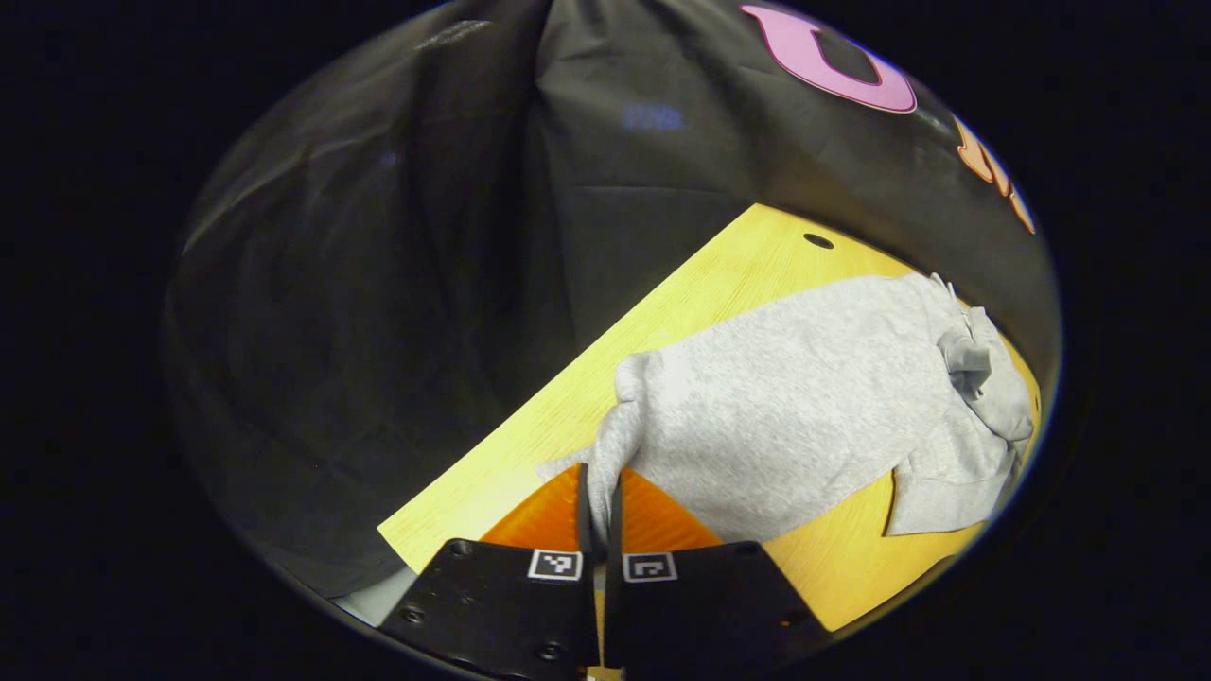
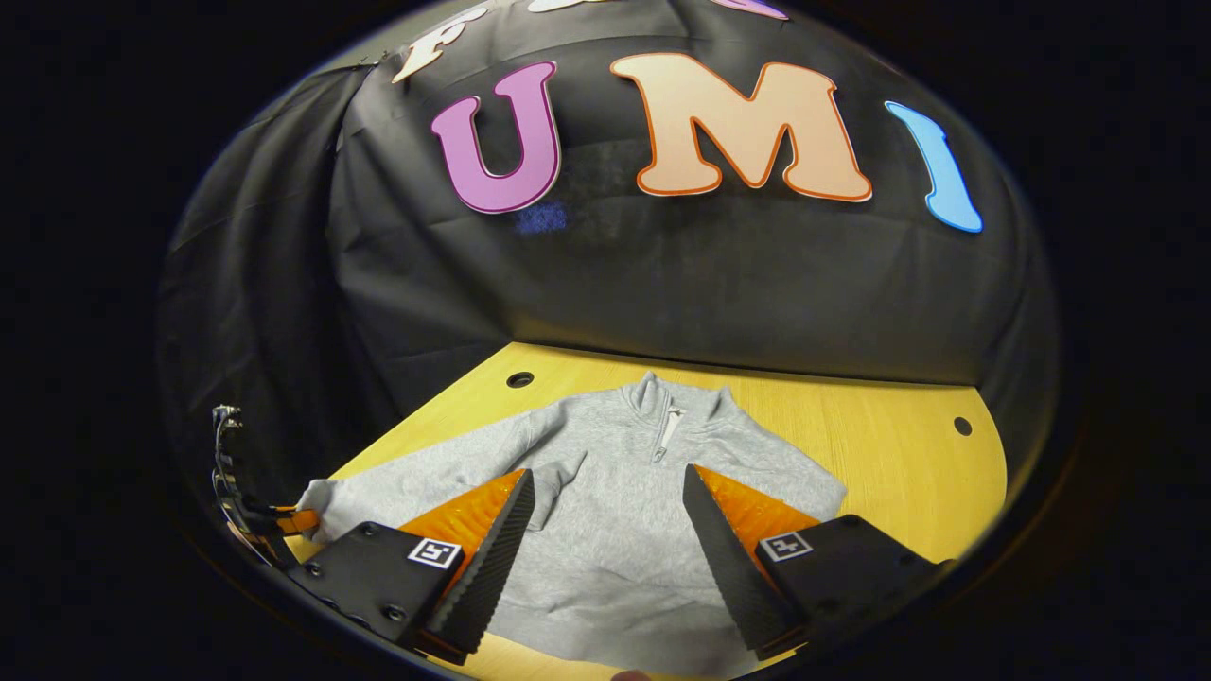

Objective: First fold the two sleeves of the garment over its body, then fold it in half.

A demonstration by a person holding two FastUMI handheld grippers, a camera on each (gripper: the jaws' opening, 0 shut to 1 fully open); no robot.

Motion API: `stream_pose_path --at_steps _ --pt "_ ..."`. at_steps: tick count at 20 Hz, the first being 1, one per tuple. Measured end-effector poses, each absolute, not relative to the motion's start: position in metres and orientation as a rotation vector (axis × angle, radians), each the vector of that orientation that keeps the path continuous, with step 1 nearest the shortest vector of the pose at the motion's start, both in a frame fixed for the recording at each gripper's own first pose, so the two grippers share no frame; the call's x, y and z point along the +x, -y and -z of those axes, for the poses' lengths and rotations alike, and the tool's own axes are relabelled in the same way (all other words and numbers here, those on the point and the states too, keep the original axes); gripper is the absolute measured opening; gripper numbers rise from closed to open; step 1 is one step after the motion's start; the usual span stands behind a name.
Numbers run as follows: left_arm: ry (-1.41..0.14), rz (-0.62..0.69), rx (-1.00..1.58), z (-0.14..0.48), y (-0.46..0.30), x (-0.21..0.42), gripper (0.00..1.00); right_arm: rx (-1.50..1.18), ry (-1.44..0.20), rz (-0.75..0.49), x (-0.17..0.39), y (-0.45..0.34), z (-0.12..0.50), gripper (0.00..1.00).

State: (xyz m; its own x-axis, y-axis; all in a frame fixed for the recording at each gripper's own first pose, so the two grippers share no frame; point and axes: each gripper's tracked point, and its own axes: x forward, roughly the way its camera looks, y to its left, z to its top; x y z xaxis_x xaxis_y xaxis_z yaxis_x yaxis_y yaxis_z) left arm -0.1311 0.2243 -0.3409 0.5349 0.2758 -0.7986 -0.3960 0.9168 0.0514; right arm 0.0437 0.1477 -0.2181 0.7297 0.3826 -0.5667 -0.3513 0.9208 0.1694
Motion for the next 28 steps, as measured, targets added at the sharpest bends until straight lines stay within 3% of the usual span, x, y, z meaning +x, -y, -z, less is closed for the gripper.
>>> stream_pose_path --at_steps 4,13,20,28 --pt "-0.937 -0.385 -0.173 0.326 -0.220 -0.117 0.00 0.034 -0.601 -0.392 0.035 -0.132 0.208 0.95" --pt "-0.770 -0.291 -0.186 0.253 -0.183 -0.019 0.00 0.073 -0.600 -0.315 0.018 -0.077 0.203 0.98" --pt "-0.694 -0.144 -0.116 0.218 -0.115 0.046 0.00 0.114 -0.600 -0.221 0.001 -0.020 0.202 0.95" --pt "-0.641 0.014 -0.115 0.192 -0.006 0.102 0.00 0.121 -0.624 -0.134 -0.027 0.041 0.209 0.98"
